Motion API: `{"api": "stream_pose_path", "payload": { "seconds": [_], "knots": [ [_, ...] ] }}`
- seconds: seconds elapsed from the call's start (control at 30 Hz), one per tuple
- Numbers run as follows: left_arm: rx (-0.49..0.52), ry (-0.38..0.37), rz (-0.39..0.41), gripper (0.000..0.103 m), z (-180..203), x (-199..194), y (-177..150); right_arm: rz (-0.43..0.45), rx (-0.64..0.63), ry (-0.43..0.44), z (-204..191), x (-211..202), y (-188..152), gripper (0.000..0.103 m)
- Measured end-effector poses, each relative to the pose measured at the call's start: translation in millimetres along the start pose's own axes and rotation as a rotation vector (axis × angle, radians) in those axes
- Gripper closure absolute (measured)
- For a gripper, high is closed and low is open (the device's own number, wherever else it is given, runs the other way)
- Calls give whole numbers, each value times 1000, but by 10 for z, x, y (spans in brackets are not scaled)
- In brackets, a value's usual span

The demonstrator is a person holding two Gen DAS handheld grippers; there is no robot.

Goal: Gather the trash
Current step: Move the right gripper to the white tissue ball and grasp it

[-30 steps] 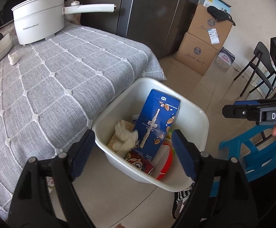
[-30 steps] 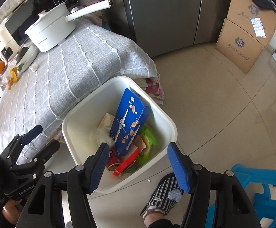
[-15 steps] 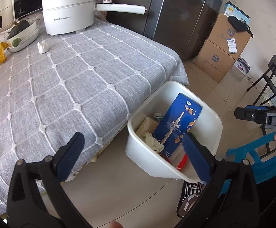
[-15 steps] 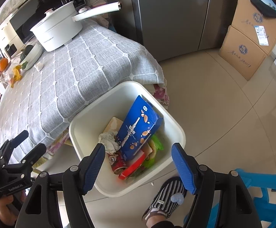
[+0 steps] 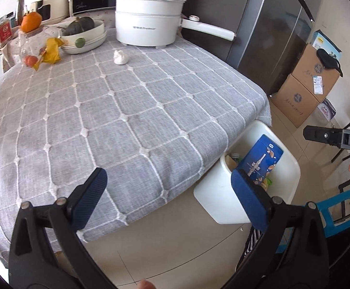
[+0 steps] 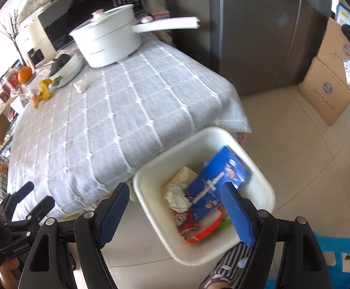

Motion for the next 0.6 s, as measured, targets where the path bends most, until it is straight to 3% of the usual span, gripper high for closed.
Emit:
{"api": "stream_pose_path", "payload": {
  "seconds": [0.37, 0.53, 0.6],
  "knots": [
    [-156, 143, 53, 1, -1059, -338, -177, 42, -63, 73, -1071, 259, 125, 19],
    [-138, 239, 62, 1, -1550, -254, -100, 51, -104, 75, -1475, 606, 272, 19],
    [-131, 243, 55, 1, -1729, -162, -26, 55, -122, 76, -1613, 787, 368, 19]
  ]
}}
Point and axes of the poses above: each gripper's, at about its wrist camera, not at the fingertips, and x roughly the way its jaws point, z to its right, y to its top, the point moved 5 cm from there along x, roughly the way its jaws point, and after that the axes turned 11 degrees about x, right-handed, at the moved point
